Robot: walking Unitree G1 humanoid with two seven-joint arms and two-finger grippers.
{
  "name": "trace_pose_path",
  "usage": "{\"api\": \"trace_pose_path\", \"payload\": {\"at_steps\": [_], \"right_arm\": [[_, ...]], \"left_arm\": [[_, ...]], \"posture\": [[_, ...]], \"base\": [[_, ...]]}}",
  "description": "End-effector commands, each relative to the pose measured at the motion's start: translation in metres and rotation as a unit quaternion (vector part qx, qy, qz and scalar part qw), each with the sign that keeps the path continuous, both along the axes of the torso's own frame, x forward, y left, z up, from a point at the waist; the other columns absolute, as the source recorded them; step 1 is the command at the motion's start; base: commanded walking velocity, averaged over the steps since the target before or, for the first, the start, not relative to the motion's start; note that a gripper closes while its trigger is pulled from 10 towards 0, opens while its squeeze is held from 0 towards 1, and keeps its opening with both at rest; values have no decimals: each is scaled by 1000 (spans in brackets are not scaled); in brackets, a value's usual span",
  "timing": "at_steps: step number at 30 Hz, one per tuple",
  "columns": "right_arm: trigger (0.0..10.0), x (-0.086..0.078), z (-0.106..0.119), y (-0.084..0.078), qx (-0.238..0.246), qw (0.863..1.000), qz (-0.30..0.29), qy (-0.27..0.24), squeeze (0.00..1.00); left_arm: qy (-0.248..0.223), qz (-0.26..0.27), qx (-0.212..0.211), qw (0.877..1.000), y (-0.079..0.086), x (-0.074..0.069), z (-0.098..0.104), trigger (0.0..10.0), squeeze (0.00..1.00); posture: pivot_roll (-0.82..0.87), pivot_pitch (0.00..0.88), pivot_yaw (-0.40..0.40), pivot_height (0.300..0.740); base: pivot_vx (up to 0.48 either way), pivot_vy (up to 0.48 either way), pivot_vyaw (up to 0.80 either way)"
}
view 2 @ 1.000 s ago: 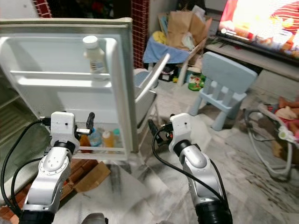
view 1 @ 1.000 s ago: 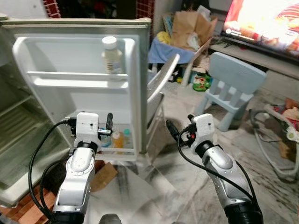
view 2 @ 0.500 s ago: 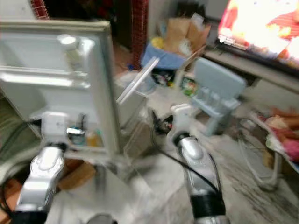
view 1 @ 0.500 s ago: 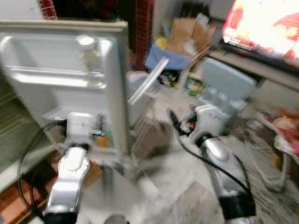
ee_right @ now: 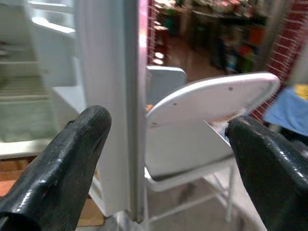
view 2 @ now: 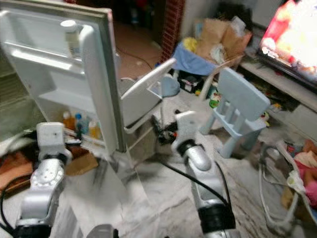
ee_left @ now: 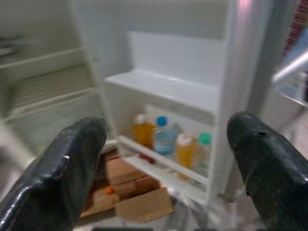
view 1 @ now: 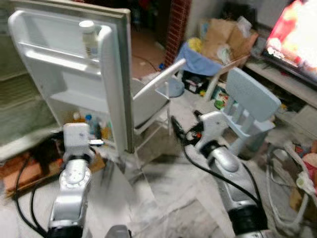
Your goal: Restocking fridge
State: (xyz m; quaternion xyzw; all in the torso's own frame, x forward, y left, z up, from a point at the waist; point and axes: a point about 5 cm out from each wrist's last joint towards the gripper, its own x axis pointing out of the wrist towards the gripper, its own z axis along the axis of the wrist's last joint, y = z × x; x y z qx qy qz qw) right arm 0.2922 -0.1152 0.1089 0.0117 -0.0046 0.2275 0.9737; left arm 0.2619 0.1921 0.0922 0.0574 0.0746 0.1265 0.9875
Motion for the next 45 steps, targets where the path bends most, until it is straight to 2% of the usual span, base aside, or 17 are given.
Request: {"api": "trace_pose_path", "payload": {"at_steps": [1,4,6,9,16,21,28,40,45], "right_arm": [[10000,0,0,-9,-3,1000,-12,-4,0],[10000,0,2,-10,1,1000,-19,-9,0],[10000,0,2,-16,-1,998,-54,-16,0],[10000,-1,0,-20,3,997,-82,-13,0],[10000,1,2,-20,7,996,-86,-22,0],[10000,6,4,-26,-4,993,-119,-27,0],[10000,2,4,-19,2,995,-92,-31,0],[10000,3,7,-15,5,996,-78,-40,0],[10000,6,8,-17,4,996,-80,-40,0]], "left_arm": [[-15,9,-19,1000,-4,-1,4,10000,0],[-21,11,-18,1000,-3,-3,6,10000,0],[-34,-6,-30,999,-4,-5,8,10000,0],[-28,-12,-24,999,-3,-9,6,10000,0],[-25,-9,-33,999,-4,-10,4,10000,0],[-24,-9,-40,999,-5,-11,3,10000,0],[-23,-9,-45,999,-6,-12,2,10000,0],[-23,-5,-57,998,-7,-12,3,10000,0],[-5,3,-71,997,-8,-13,-1,10000,0]], "posture": [[130,0,-31,740],[131,0,-32,740],[132,0,-32,740],[133,0,-31,740],[132,0,-29,740],[134,0,-35,740],[137,0,-39,740],[138,0,-38,740],[141,0,-35,740]], "base": [[0,0,744],[0,0,735],[0,0,694],[312,0,467],[356,0,0],[413,0,0],[480,0,0],[480,0,642],[68,0,618]]}}
